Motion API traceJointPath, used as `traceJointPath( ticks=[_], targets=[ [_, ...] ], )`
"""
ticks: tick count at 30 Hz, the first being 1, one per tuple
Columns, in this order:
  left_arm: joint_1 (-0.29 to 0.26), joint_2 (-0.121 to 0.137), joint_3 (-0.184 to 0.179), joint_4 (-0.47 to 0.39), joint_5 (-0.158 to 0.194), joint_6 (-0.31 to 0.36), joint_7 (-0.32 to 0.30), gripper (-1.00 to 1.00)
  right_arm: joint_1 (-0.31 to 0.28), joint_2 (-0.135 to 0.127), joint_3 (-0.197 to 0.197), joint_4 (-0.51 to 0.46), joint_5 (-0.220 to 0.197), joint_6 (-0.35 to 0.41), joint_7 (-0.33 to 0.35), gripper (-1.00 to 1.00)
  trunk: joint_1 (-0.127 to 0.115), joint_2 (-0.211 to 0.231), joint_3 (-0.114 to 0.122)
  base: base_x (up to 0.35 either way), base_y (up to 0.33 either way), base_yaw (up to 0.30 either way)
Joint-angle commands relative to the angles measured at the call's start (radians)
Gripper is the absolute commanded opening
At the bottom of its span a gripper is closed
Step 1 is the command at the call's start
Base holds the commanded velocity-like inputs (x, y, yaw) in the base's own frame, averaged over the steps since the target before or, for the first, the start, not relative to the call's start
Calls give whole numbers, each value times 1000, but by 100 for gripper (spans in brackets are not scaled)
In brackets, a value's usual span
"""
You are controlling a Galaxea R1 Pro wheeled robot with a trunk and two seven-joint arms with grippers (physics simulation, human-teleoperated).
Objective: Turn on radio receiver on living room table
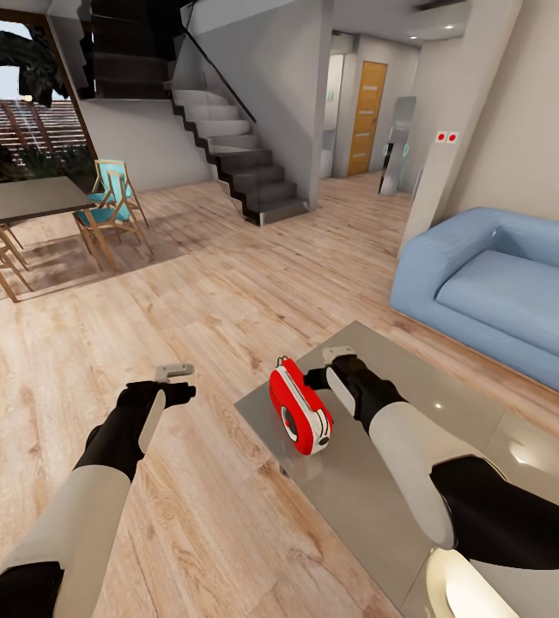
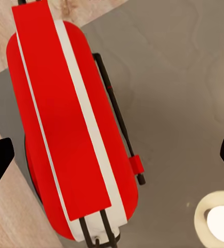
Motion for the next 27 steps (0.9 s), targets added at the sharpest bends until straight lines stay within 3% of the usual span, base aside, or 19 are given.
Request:
traceJointPath(
  ticks=[1,16,27],
  targets=[
    [0,0,0,0,0,0,0,100,0,0,0,0,0,-1,0,100,0,0,0,0,0,0],
    [0,3,0,2,0,0,0,100,0,0,2,-60,3,6,-4,100,0,0,0,0,0,0],
    [4,3,0,0,0,0,0,100,0,0,1,-65,2,10,-4,100,0,0,-14,0,0,0]
  ],
)
